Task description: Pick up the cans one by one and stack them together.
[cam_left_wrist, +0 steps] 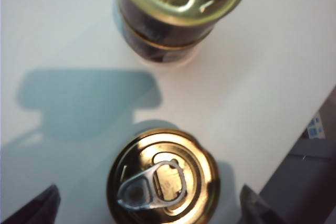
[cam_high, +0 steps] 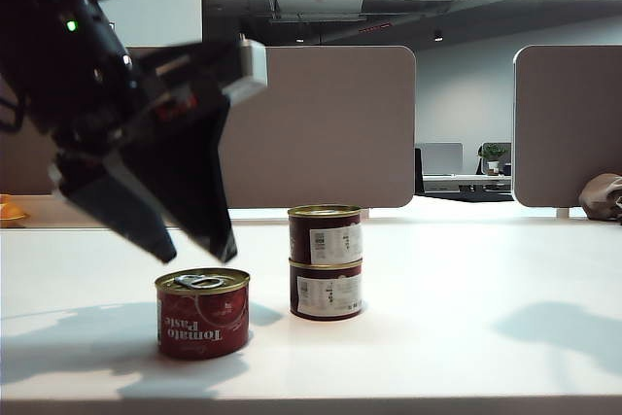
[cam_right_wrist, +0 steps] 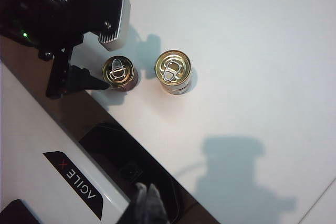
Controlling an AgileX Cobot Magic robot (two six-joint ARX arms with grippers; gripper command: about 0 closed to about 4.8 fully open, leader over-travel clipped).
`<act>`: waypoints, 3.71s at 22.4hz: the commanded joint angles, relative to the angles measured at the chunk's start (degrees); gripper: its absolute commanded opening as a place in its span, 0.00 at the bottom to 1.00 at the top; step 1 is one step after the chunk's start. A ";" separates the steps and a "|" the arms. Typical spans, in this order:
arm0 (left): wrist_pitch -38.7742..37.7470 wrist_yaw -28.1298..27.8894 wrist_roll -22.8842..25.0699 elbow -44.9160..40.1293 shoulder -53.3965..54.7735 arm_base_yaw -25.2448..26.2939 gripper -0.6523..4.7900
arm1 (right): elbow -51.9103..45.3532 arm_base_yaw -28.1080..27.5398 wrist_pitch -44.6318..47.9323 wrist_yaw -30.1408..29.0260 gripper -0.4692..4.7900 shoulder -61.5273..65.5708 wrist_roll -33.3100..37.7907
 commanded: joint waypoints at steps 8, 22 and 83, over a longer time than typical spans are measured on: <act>1.92 3.50 -0.02 0.22 3.15 0.02 0.91 | 0.15 0.02 0.22 0.11 0.08 -0.24 0.70; 2.86 3.89 0.00 0.22 7.28 0.04 0.78 | 0.15 0.02 -0.04 0.11 0.08 -0.24 1.11; -12.24 -2.29 2.82 29.42 15.56 -3.39 0.61 | 0.15 0.02 -0.46 0.11 0.08 -0.87 1.77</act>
